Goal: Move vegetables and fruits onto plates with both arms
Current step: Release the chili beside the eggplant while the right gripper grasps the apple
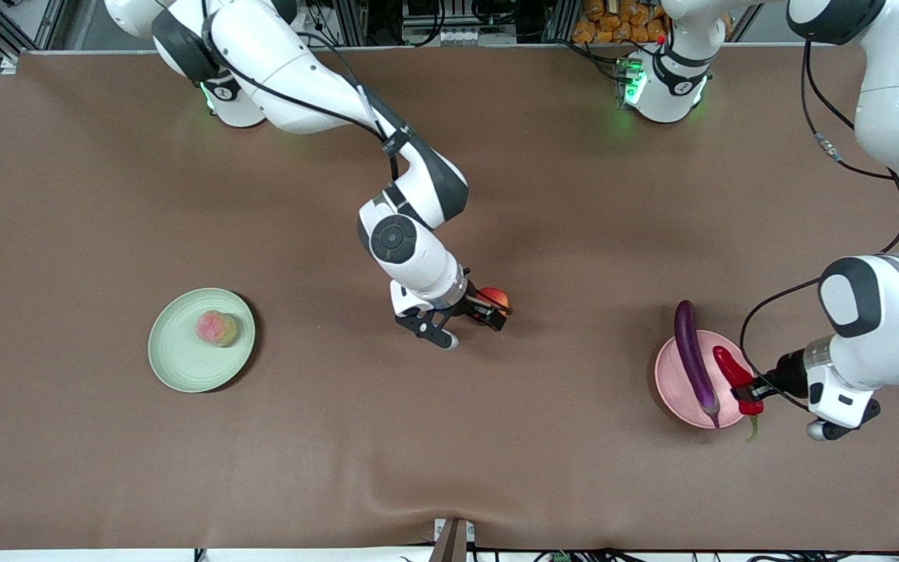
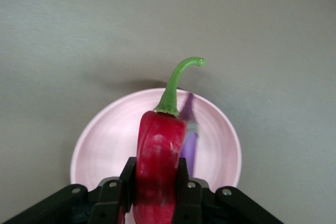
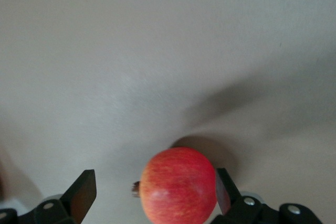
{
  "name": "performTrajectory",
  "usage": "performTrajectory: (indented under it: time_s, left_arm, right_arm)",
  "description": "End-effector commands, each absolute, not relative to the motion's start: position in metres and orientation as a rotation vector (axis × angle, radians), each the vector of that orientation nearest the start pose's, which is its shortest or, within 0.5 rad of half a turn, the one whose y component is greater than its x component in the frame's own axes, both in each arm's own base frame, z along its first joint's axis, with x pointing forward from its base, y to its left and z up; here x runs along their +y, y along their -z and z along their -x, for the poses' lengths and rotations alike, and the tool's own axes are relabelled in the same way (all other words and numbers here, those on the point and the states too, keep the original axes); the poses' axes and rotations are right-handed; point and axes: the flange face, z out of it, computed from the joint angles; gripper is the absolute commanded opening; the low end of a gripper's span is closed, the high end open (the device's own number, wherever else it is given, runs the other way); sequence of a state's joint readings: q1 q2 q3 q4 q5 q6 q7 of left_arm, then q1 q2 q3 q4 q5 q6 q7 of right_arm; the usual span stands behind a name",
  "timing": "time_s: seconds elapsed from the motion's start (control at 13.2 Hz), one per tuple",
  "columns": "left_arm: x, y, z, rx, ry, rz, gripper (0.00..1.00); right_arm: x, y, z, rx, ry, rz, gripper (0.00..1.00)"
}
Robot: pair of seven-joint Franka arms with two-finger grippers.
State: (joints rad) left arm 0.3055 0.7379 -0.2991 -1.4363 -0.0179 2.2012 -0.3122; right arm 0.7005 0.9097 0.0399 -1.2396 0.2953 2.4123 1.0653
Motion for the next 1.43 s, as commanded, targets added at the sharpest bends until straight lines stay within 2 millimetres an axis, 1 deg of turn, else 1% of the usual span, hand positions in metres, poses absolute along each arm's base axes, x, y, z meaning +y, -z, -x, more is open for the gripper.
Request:
performTrajectory:
  time_s: [0.0, 0.15, 0.23, 0.3, 0.38, 0.45, 0.53, 0.6, 0.68, 0.75, 0.83, 0.91, 0.98, 1.06, 1.13, 1.21, 1.28, 1.36]
  left_arm:
    - [0.056, -0.26, -0.723, -0.698, 0.008, 3.306, 0.0]
    - [0.054, -0.244, -0.72, -0.67, -0.027, 3.313, 0.0]
    - [0.055, -0.242, -0.719, -0.617, -0.025, 3.323, 0.0]
    - [0.056, -0.241, -0.719, -0.575, -0.022, 3.327, 0.18]
    - [0.057, -0.242, -0.719, -0.556, -0.017, 3.327, 0.78]
    - [0.058, -0.243, -0.72, -0.554, -0.011, 3.326, 1.0]
    - [0.057, -0.248, -0.72, -0.548, -0.003, 3.326, 1.0]
    - [0.06, -0.251, -0.721, -0.542, 0.006, 3.325, 1.0]
    - [0.065, -0.257, -0.721, -0.495, 0.025, 3.331, 1.0]
    - [0.068, -0.265, -0.722, -0.397, 0.052, 3.341, 1.0]
    - [0.072, -0.276, -0.723, -0.273, 0.092, 3.347, 1.0]
    - [0.075, -0.293, -0.723, -0.183, 0.132, 3.344, 1.0]
    - [0.08, -0.315, -0.721, -0.178, 0.146, 3.335, 1.0]
    - [0.081, -0.337, -0.718, -0.174, 0.155, 3.325, 1.0]
    - [0.08, -0.359, -0.714, -0.169, 0.151, 3.317, 1.0]
    - [0.079, -0.386, -0.707, -0.173, 0.142, 3.303, 1.0]
    - [0.077, -0.411, -0.698, -0.187, 0.121, 3.292, 1.0]
    - [0.078, -0.441, -0.688, -0.176, 0.106, 3.275, 1.0]
  right_arm:
    - [0.538, -0.228, -0.571, 0.742, -0.044, 2.697, 1.0]
    - [0.549, -0.224, -0.563, 0.75, -0.029, 2.68, 1.0]
    - [0.552, -0.217, -0.559, 0.74, -0.03, 2.692, 1.0]
    - [0.555, -0.211, -0.554, 0.724, -0.019, 2.714, 1.0]
    - [0.555, -0.207, -0.551, 0.724, -0.02, 2.723, 1.0]
    - [0.557, -0.2, -0.547, 0.711, -0.018, 2.742, 1.0]
    - [0.557, -0.195, -0.546, 0.702, -0.01, 2.754, 1.0]
    - [0.557, -0.187, -0.545, 0.699, -0.01, 2.764, 0.91]
    - [0.557, -0.189, -0.546, 0.696, -0.001, 2.77, 0.29]
    - [0.552, -0.193, -0.551, 0.709, 0.014, 2.777, 0.0]
    - [0.547, -0.202, -0.558, 0.705, 0.04, 2.779, 0.0]
    - [0.536, -0.21, -0.567, 0.732, 0.014, 2.787, 0.0]
    - [0.514, -0.222, -0.585, 0.777, -0.019, 2.801, 0.0]
    - [0.487, -0.247, -0.608, 0.822, -0.042, 2.796, 0.0]
    - [0.455, -0.261, -0.626, 0.833, -0.085, 2.823, 0.0]
    - [0.416, -0.275, -0.644, 0.789, -0.138, 2.865, 0.0]
    - [0.372, -0.291, -0.663, 0.754, -0.183, 2.89, 0.0]
    - [0.338, -0.304, -0.675, 0.72, -0.212, 2.913, 0.0]
